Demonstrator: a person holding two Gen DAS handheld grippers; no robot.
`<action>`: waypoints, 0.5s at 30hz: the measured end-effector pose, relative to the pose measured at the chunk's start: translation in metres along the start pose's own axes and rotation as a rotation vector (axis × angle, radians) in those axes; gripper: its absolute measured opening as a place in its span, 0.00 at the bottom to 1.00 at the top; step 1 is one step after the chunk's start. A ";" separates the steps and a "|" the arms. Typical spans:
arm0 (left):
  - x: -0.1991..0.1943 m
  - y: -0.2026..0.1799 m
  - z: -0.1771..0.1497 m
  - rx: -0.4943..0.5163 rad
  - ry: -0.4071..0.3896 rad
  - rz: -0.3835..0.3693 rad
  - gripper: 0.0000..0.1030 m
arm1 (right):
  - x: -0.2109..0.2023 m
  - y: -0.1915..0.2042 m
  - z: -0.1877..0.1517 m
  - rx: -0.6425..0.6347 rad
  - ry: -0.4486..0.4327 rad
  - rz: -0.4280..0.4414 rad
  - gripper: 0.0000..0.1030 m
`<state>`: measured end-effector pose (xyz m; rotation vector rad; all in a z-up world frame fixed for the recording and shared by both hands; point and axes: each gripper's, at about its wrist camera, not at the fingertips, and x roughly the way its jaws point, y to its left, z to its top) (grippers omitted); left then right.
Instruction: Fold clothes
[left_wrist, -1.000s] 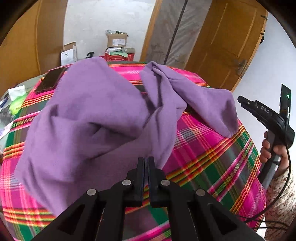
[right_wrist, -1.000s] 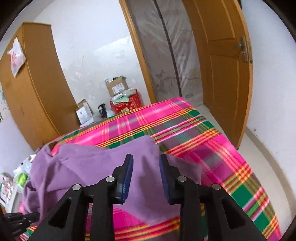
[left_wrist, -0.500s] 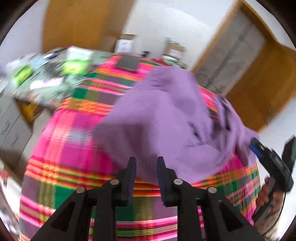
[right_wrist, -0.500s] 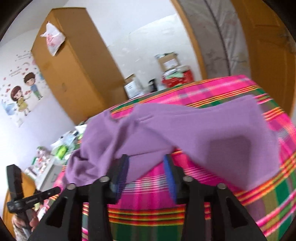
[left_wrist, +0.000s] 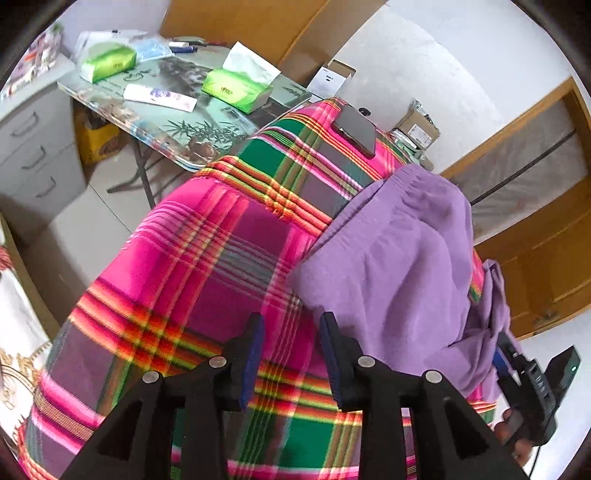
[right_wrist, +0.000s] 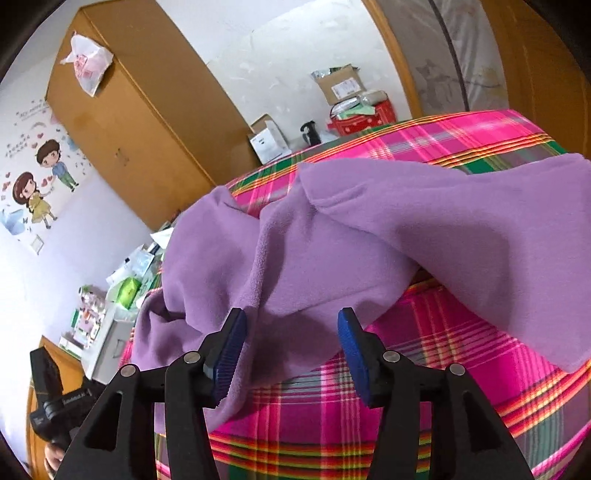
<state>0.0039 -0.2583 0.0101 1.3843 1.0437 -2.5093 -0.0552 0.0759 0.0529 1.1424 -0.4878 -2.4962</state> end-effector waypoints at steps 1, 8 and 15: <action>0.002 -0.001 0.003 -0.008 0.003 -0.013 0.33 | 0.001 0.001 0.001 -0.005 0.000 0.000 0.52; 0.016 -0.005 0.015 -0.044 0.012 -0.045 0.36 | 0.006 0.008 -0.003 -0.006 0.016 0.003 0.52; 0.020 -0.005 0.017 -0.089 0.006 -0.063 0.36 | 0.010 0.021 -0.005 -0.072 0.020 -0.037 0.52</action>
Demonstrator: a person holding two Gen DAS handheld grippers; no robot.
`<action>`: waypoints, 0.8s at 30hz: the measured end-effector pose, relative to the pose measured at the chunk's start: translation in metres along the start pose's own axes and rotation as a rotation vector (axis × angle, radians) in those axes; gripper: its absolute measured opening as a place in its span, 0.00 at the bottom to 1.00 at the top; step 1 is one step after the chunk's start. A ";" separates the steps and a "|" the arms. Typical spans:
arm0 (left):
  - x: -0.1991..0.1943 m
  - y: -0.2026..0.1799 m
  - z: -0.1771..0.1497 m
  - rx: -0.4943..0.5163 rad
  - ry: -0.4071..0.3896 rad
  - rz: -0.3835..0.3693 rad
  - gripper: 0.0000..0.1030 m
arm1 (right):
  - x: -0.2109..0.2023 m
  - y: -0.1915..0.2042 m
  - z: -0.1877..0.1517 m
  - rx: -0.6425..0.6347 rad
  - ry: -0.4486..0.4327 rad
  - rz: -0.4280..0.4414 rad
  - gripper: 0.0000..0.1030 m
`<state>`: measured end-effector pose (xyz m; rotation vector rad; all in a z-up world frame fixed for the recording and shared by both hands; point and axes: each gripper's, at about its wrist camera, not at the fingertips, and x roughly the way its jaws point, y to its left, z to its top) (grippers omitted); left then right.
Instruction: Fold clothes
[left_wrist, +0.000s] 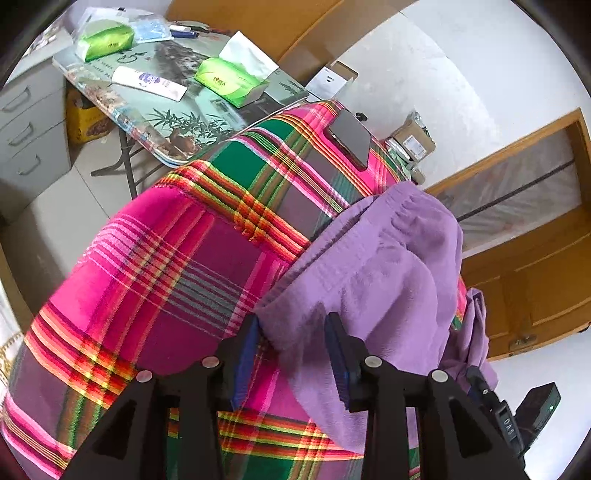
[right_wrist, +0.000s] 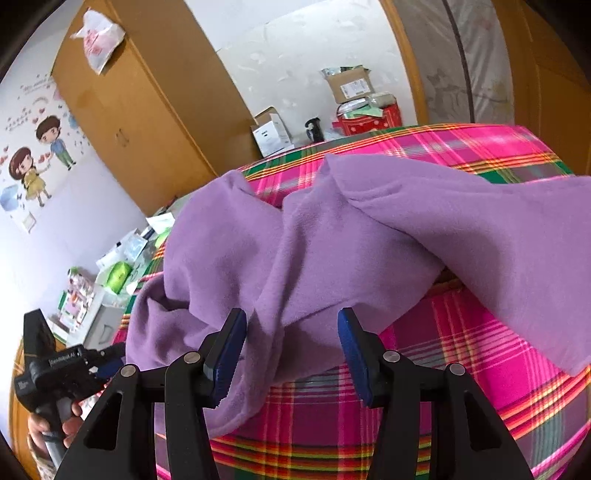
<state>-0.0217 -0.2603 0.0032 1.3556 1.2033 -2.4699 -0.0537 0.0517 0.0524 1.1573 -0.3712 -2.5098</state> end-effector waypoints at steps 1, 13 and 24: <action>0.000 0.000 -0.001 0.004 -0.001 0.003 0.35 | 0.002 0.001 0.001 -0.002 0.007 0.001 0.52; -0.001 0.000 -0.003 -0.004 -0.027 0.019 0.13 | 0.011 0.014 -0.008 -0.101 0.036 -0.128 0.32; -0.020 -0.003 -0.006 -0.010 -0.097 -0.036 0.08 | -0.008 0.007 -0.016 -0.067 -0.016 -0.091 0.07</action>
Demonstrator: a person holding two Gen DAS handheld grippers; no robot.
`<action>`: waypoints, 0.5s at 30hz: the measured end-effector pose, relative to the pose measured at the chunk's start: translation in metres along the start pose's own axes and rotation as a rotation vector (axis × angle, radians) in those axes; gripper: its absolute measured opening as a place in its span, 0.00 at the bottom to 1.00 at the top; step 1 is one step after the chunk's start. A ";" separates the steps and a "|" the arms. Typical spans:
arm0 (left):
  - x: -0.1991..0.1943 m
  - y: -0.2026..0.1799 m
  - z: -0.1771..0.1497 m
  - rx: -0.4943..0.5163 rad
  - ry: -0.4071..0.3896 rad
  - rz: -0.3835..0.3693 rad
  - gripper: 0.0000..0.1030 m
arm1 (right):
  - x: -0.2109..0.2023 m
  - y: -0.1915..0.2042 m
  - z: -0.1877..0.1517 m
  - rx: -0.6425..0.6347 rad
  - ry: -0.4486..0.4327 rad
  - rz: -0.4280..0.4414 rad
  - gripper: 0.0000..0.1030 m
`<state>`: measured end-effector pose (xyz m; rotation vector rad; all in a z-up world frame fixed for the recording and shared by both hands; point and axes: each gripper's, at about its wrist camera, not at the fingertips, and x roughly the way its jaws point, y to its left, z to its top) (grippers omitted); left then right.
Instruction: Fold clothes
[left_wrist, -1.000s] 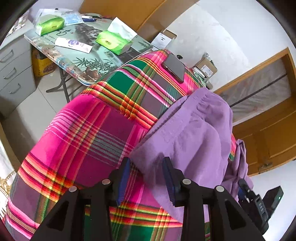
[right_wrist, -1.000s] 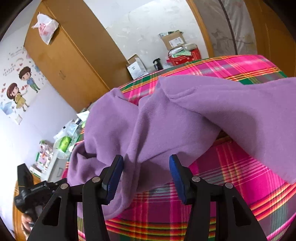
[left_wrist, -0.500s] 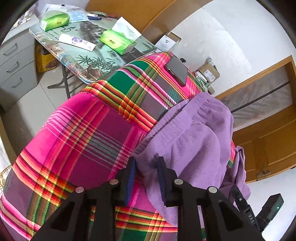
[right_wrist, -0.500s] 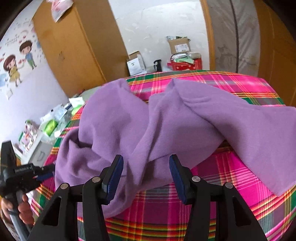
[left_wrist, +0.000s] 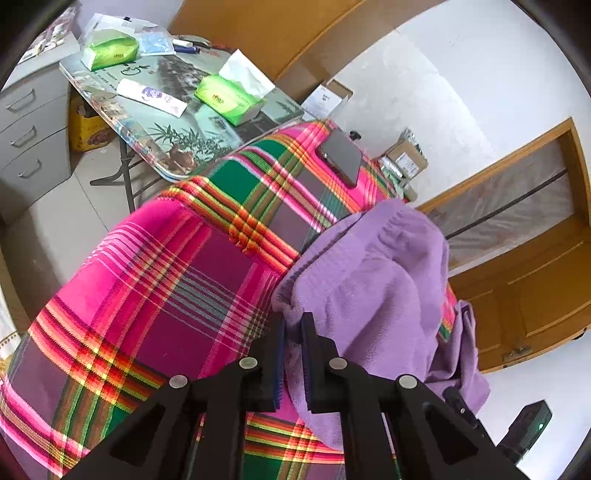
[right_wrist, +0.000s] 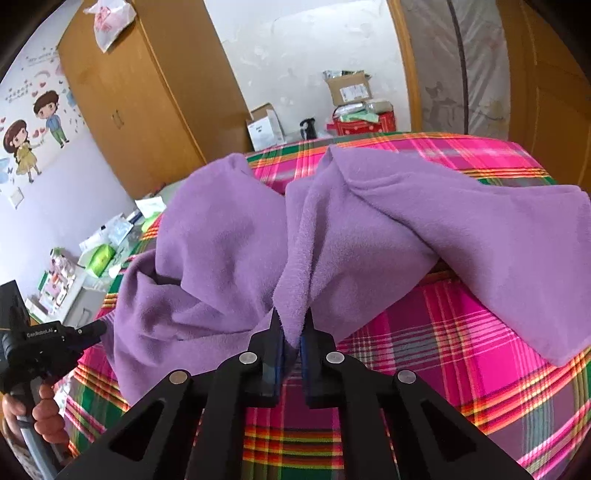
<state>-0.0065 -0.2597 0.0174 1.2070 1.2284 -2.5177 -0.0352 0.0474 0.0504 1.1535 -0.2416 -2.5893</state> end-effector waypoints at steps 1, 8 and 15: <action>-0.003 0.000 -0.001 -0.002 -0.008 -0.004 0.08 | -0.004 0.000 -0.001 0.003 -0.012 0.006 0.07; -0.027 -0.004 -0.009 0.018 -0.051 -0.038 0.08 | -0.033 -0.002 -0.008 0.021 -0.088 0.025 0.07; -0.052 0.006 -0.028 0.021 -0.066 -0.043 0.08 | -0.057 -0.007 -0.025 0.056 -0.111 0.035 0.07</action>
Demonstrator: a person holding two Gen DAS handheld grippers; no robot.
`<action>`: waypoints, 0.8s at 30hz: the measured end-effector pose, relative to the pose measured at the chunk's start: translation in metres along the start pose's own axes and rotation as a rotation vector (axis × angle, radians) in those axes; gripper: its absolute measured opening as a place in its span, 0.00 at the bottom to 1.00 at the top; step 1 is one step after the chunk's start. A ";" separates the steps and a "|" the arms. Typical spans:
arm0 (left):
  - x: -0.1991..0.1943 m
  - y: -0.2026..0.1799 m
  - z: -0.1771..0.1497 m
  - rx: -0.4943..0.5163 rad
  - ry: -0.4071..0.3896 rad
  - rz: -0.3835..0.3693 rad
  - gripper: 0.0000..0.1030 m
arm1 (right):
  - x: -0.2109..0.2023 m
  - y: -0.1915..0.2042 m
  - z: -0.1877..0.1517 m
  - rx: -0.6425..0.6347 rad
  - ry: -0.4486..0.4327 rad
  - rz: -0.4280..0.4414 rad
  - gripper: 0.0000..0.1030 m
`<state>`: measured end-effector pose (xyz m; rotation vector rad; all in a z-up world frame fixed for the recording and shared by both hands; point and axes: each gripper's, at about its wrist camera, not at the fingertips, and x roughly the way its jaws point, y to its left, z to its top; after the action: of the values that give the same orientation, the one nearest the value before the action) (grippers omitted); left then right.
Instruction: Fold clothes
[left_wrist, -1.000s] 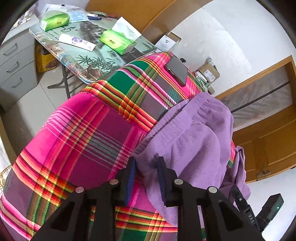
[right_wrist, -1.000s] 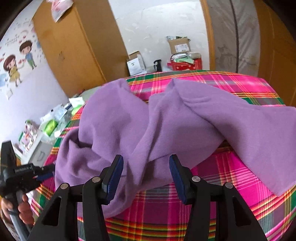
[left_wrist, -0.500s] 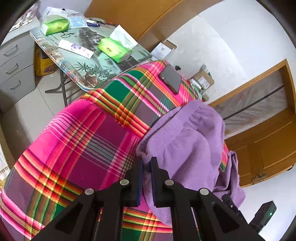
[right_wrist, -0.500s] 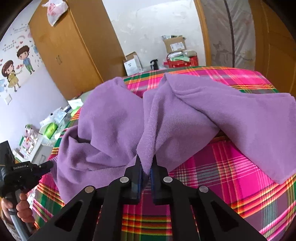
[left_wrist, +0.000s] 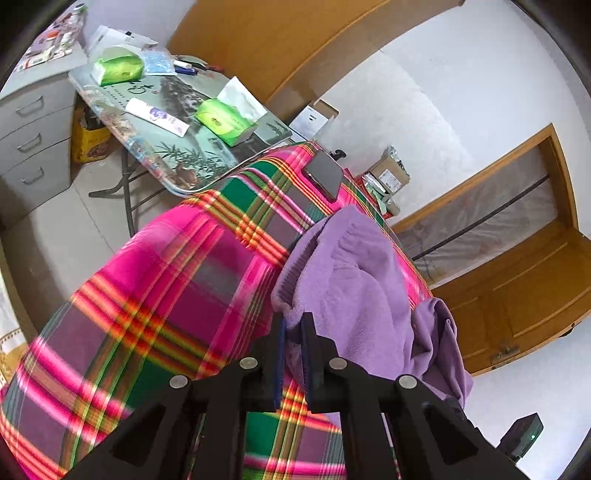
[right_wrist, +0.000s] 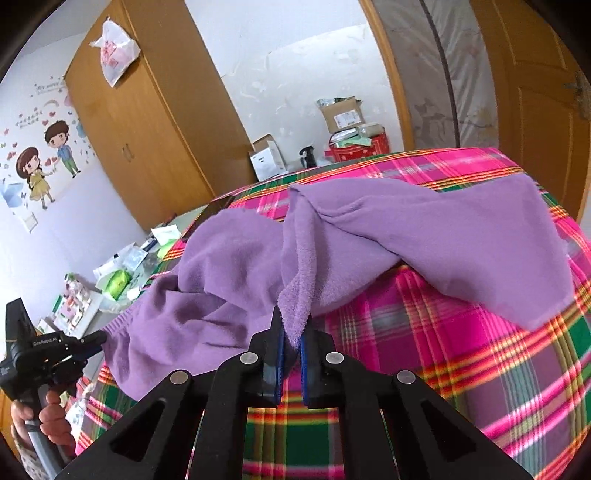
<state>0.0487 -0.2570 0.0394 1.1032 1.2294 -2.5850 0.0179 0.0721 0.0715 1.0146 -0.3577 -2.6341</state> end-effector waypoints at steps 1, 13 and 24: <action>-0.004 0.002 -0.004 0.005 -0.002 0.003 0.08 | -0.004 -0.001 -0.003 0.003 -0.003 0.001 0.07; -0.048 0.021 -0.041 0.019 -0.028 0.017 0.08 | -0.044 -0.005 -0.043 0.002 -0.033 0.020 0.04; -0.061 0.027 -0.065 0.031 -0.027 0.033 0.08 | -0.051 -0.008 -0.050 -0.035 -0.042 -0.006 0.06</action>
<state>0.1411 -0.2432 0.0334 1.0807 1.1596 -2.5943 0.0863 0.0920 0.0637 0.9525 -0.3176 -2.6604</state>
